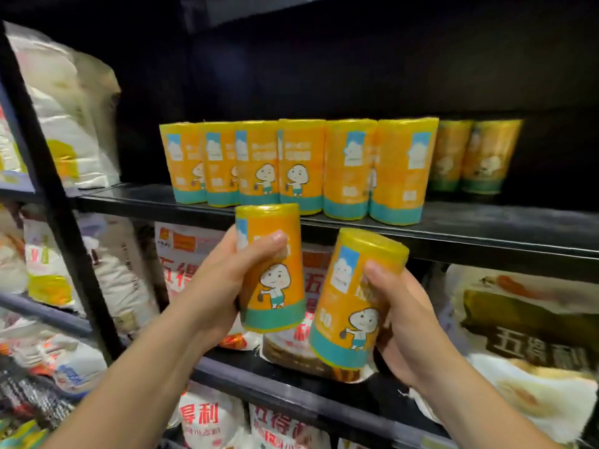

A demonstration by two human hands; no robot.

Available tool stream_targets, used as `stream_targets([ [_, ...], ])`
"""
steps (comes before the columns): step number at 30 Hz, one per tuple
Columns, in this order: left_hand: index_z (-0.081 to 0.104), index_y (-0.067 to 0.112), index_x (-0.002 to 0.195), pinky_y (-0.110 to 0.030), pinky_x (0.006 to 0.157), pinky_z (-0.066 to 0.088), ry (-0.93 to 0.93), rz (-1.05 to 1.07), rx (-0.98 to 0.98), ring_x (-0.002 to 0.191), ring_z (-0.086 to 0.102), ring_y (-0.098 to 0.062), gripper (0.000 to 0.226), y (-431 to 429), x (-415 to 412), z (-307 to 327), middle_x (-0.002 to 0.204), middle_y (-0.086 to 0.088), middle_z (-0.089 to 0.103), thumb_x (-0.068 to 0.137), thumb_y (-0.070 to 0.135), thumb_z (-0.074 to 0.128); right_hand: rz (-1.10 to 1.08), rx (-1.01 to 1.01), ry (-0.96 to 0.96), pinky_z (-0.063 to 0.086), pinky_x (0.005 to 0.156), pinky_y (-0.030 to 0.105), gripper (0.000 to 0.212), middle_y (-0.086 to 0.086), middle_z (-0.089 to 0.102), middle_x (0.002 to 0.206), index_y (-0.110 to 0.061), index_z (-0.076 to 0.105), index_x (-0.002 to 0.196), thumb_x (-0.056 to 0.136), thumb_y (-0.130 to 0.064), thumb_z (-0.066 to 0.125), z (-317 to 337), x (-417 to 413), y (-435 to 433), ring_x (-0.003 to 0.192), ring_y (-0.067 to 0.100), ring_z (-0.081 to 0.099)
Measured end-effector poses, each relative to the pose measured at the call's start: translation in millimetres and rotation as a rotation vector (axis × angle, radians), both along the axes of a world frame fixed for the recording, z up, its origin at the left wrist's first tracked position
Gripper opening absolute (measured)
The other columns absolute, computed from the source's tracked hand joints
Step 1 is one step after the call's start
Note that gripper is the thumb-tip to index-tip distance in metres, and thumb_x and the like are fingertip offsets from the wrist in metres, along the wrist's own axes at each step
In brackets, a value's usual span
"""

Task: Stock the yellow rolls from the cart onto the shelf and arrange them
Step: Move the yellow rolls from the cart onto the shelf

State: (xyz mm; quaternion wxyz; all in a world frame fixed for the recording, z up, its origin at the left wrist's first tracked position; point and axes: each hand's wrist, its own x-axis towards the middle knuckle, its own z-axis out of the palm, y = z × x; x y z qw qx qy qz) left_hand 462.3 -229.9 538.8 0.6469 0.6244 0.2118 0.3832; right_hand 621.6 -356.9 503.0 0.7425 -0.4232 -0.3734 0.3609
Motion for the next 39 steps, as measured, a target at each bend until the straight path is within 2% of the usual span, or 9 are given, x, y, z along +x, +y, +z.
stream_targets([
  [4,0.062,0.032,0.119,-0.045,0.087,0.055,0.006,-0.078,0.086,0.101,0.072,-0.022,0.054,-42.2,41.6,20.7,0.109,0.001,0.075,0.068,0.040,0.078,-0.043,0.058,-0.034,0.059,0.064,0.031,0.098,0.009,0.076,0.097,-0.015,0.062,0.115,0.031,-0.051,0.095,16.1,35.4,-56.1,0.083,0.021,0.074],
  [6,0.061,0.031,0.120,-0.039,0.083,0.058,0.015,-0.123,0.140,0.098,0.073,-0.020,0.052,-60.3,60.3,31.2,0.107,0.003,0.075,0.071,0.035,0.077,-0.091,0.073,-0.055,0.059,0.064,0.031,0.095,0.008,0.076,0.094,-0.018,0.063,0.111,0.028,-0.050,0.095,24.7,50.9,-82.1,0.081,0.021,0.074],
  [9,0.058,0.024,0.124,-0.030,0.067,0.060,0.040,-0.217,0.201,0.090,0.074,-0.019,0.055,-83.9,85.2,51.6,0.105,-0.001,0.075,0.074,0.027,0.079,-0.146,0.091,-0.101,0.058,0.062,0.031,0.086,0.005,0.076,0.092,-0.019,0.062,0.112,0.034,-0.040,0.092,38.8,71.6,-116.3,0.080,0.020,0.074],
  [12,0.058,0.023,0.124,-0.032,0.064,0.059,0.071,-0.273,0.244,0.088,0.074,-0.019,0.062,-101.4,106.8,72.9,0.102,-0.002,0.076,0.068,0.031,0.082,-0.225,0.104,-0.154,0.058,0.063,0.030,0.091,0.005,0.076,0.093,-0.017,0.061,0.115,0.034,-0.043,0.093,56.2,85.1,-141.8,0.082,0.020,0.074],
  [17,0.060,0.020,0.117,-0.052,0.085,0.057,0.112,-0.283,0.357,0.095,0.073,-0.025,0.060,-117.3,135.2,107.0,0.103,-0.004,0.075,0.064,0.038,0.080,-0.330,0.110,-0.239,0.061,0.070,0.032,0.066,0.006,0.075,0.103,-0.020,0.059,0.120,0.059,-0.036,0.079,83.2,105.8,-166.1,0.092,0.021,0.074],
  [22,0.059,0.018,0.118,-0.045,0.087,0.058,0.153,-0.244,0.493,0.094,0.073,-0.020,0.065,-123.6,156.7,140.1,0.104,-0.002,0.074,0.062,0.040,0.081,-0.445,0.053,-0.292,0.061,0.071,0.038,0.061,0.002,0.075,0.104,-0.022,0.057,0.121,0.067,-0.038,0.081,105.1,127.5,-166.2,0.093,0.021,0.074],
  [26,0.059,0.020,0.113,-0.038,0.085,0.058,0.196,-0.216,0.550,0.092,0.074,-0.017,0.049,-117.9,173.2,162.5,0.100,0.001,0.075,0.072,0.036,0.080,-0.507,0.037,-0.339,0.060,0.074,0.036,0.069,0.001,0.074,0.105,-0.021,0.056,0.122,0.063,-0.045,0.082,119.8,142.9,-155.3,0.092,0.017,0.074],
  [31,0.053,0.019,0.121,-0.044,0.091,0.056,0.282,-0.144,0.633,0.097,0.071,-0.024,0.075,-98.3,198.8,187.0,0.108,-0.004,0.071,0.060,0.045,0.088,-0.582,-0.013,-0.366,0.061,0.075,0.038,0.055,0.001,0.073,0.107,-0.022,0.054,0.122,0.075,-0.040,0.077,137.8,165.7,-133.5,0.090,0.016,0.074],
  [39,0.047,0.019,0.132,-0.044,0.089,0.057,0.472,-0.122,0.701,0.101,0.065,-0.026,0.079,-64.9,241.8,213.2,0.113,-0.007,0.063,0.066,0.031,0.088,-0.685,-0.125,-0.421,0.060,0.080,0.042,0.055,-0.001,0.070,0.108,-0.026,0.052,0.119,0.075,-0.043,0.079,159.9,208.1,-96.3,0.093,0.017,0.072],
])
